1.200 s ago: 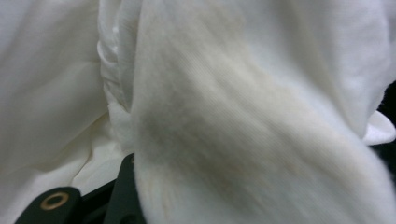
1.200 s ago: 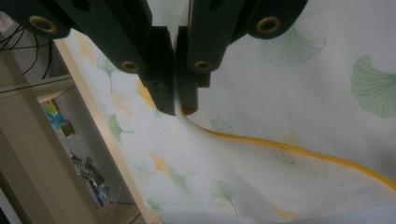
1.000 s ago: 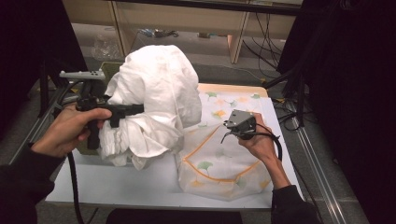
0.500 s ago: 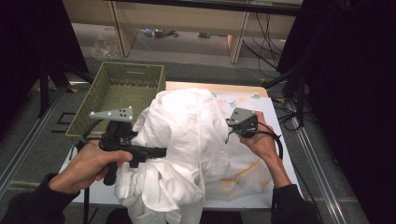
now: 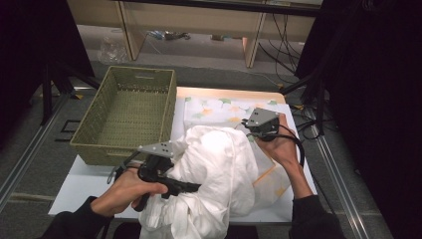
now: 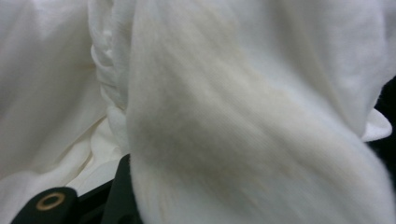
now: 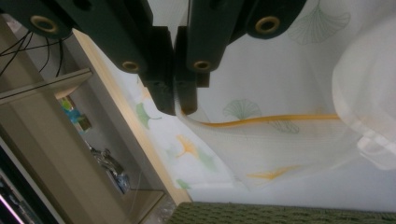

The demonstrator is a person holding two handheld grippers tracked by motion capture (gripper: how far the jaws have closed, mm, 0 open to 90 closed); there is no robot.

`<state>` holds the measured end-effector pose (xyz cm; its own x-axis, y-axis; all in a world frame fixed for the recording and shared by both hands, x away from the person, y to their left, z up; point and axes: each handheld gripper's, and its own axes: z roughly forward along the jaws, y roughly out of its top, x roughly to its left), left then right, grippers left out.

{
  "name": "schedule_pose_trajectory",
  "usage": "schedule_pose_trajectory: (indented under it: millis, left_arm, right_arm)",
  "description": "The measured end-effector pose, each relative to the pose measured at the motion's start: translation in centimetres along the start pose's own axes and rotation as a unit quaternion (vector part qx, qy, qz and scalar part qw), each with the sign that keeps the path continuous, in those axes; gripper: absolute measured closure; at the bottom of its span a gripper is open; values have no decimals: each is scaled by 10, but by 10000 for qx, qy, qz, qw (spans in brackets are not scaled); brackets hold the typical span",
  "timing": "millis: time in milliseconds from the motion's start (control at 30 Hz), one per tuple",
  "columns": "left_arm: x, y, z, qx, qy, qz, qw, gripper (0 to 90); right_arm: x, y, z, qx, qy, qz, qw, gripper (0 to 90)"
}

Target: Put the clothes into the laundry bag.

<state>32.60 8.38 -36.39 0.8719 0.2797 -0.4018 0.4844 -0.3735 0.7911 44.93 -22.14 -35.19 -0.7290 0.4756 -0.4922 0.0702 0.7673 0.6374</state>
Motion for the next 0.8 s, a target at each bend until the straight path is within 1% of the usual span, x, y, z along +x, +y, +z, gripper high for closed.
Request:
schedule_pose_trajectory:
  millis: [33,67,100,133,200,233,267,300,333,367,400,433,467,500,533,567,600,633,667,700,733,767,800]
  left_arm:
    - [0,-1,6,7,-28,-57,10000,561]
    - [2,-2,11,18,-101,-77,9999,560]
    - [3,-3,17,23,-132,-125,9998,559]
    - [5,-4,22,9,-209,-149,9997,559]
    - [9,-6,31,106,-303,-194,9993,557]
    - [11,-7,36,172,-340,-140,9992,556]
    - [11,-9,40,259,-272,-187,9991,556]
    - [12,-10,45,321,-292,-181,9989,554]
    - [13,-12,50,311,-300,-237,9988,553]
    - [15,-13,55,316,-300,-276,9987,552]
    - [15,-14,60,338,-325,-373,9982,552]
    - [16,-15,64,382,-284,-479,9977,551]
    - [20,-16,69,428,-240,-476,9977,551]
    - [24,-15,72,560,-188,-472,9971,550]
    - [26,-16,76,586,-115,-533,9968,548]
    - [28,-15,79,617,-110,-563,9964,546]
    - [30,-14,81,597,-61,-642,9961,545]
    - [32,-13,82,585,9,-655,9961,542]
    - [33,-11,82,557,76,-684,9961,540]
    - [34,-9,81,505,186,-670,9963,540]
    - [36,-8,80,426,324,-572,9969,540]
    - [38,-6,78,395,456,-529,9968,540]
    - [42,-4,74,473,562,-455,9963,538]
  right_arm:
    - [-1,1,-1,-47,-12,-19,10000,896]
    - [0,1,-3,-43,-30,38,10000,896]
    - [0,2,-3,-45,-27,-7,10000,896]
    - [0,2,-4,-59,-51,-43,10000,896]
    - [0,4,-6,-72,-82,-104,9999,896]
    - [0,5,-6,-92,-112,-101,9998,896]
    - [0,6,-8,-115,-117,-123,9998,896]
    - [1,7,-9,-102,-128,-30,9999,897]
    - [0,8,-11,-153,-115,-170,9997,897]
    - [1,9,-13,-172,-147,-161,9996,897]
    - [1,11,-14,-207,-153,-205,9995,897]
    - [1,12,-16,-233,-168,-211,9994,897]
    - [1,13,-18,-255,-174,-294,9991,897]
    - [2,15,-20,-265,-199,-236,9992,897]
    - [2,16,-22,-302,-195,-317,9989,897]
    - [3,17,-24,-312,-188,-330,9988,897]
    - [5,19,-26,-309,-190,-282,9989,897]
    - [7,20,-27,-301,-181,-236,9991,897]
    - [8,22,-28,-292,-175,-256,9991,898]
    - [9,23,-29,-285,-177,-287,9990,898]
    - [10,24,-29,-283,-179,-354,9988,897]
    - [11,24,-29,-275,-147,-395,9987,898]
    - [12,25,-30,-286,-134,-427,9986,898]
